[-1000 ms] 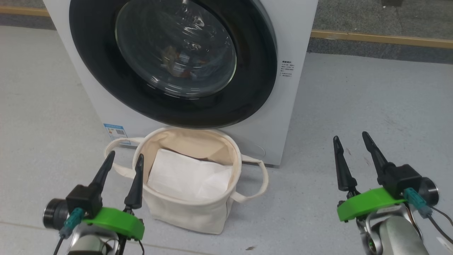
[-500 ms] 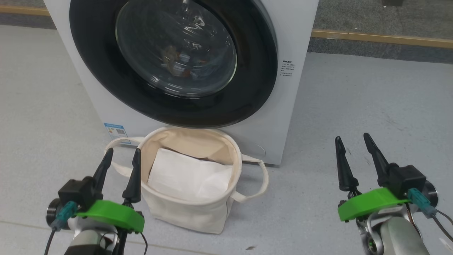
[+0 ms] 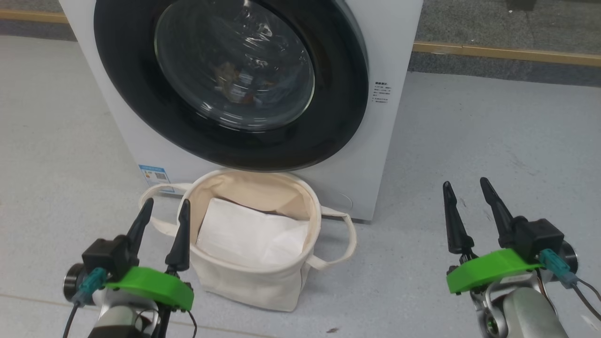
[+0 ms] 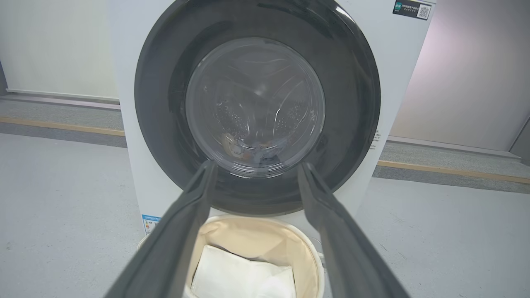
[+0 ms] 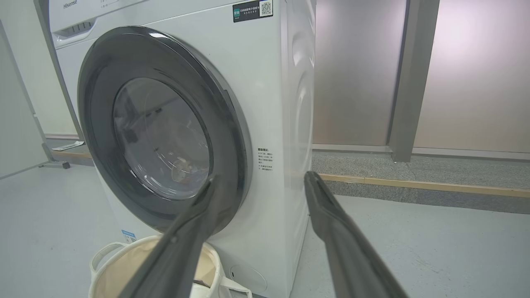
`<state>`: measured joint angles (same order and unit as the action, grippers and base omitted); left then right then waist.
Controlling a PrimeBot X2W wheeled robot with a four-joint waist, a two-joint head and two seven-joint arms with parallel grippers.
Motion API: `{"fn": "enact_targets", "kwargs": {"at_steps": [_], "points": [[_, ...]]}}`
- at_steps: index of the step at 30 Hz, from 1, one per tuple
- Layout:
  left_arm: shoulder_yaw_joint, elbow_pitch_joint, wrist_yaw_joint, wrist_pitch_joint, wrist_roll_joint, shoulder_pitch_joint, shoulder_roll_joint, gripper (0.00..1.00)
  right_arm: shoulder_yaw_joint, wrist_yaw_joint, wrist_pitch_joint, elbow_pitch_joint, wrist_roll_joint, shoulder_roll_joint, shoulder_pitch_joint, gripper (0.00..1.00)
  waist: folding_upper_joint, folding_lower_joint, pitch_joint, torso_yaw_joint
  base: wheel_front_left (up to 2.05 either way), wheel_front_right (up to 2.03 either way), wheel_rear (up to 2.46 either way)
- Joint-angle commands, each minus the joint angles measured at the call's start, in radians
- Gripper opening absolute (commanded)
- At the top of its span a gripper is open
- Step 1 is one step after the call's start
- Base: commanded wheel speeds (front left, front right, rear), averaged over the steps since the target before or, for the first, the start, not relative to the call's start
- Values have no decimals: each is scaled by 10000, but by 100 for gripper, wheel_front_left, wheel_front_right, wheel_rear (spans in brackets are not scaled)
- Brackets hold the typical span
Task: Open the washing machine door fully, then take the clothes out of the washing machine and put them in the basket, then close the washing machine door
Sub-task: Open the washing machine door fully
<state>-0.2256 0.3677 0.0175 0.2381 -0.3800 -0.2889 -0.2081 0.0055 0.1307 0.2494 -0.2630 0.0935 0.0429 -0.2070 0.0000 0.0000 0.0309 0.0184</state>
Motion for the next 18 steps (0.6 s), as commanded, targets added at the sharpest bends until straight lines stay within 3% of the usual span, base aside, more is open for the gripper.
{"fn": "enact_targets", "kwargs": {"at_steps": [1, 11, 17, 18], "points": [[326, -260, -56, 3, -5, -555, -296, 100, 258, 0, 124, 313, 35, 73, -519, 100, 0, 0, 1, -4, 0, 0, 0], [242, -299, -99, 15, -34, -513, -358, 100, 310, 0, 124, 263, 586, 73, -563, 100, 0, 0, -45, -13, 0, 0, 0], [185, -391, -146, 35, -39, -477, -361, 100, 370, 0, 124, 73, 2306, 73, -861, 98, 0, 0, -208, -11, 0, 0, 0], [178, -412, -152, 39, -48, -471, -352, 100, 364, 0, 124, 13, 2731, 73, -936, 65, 0, 0, -247, -3, 0, 0, 0]]}}
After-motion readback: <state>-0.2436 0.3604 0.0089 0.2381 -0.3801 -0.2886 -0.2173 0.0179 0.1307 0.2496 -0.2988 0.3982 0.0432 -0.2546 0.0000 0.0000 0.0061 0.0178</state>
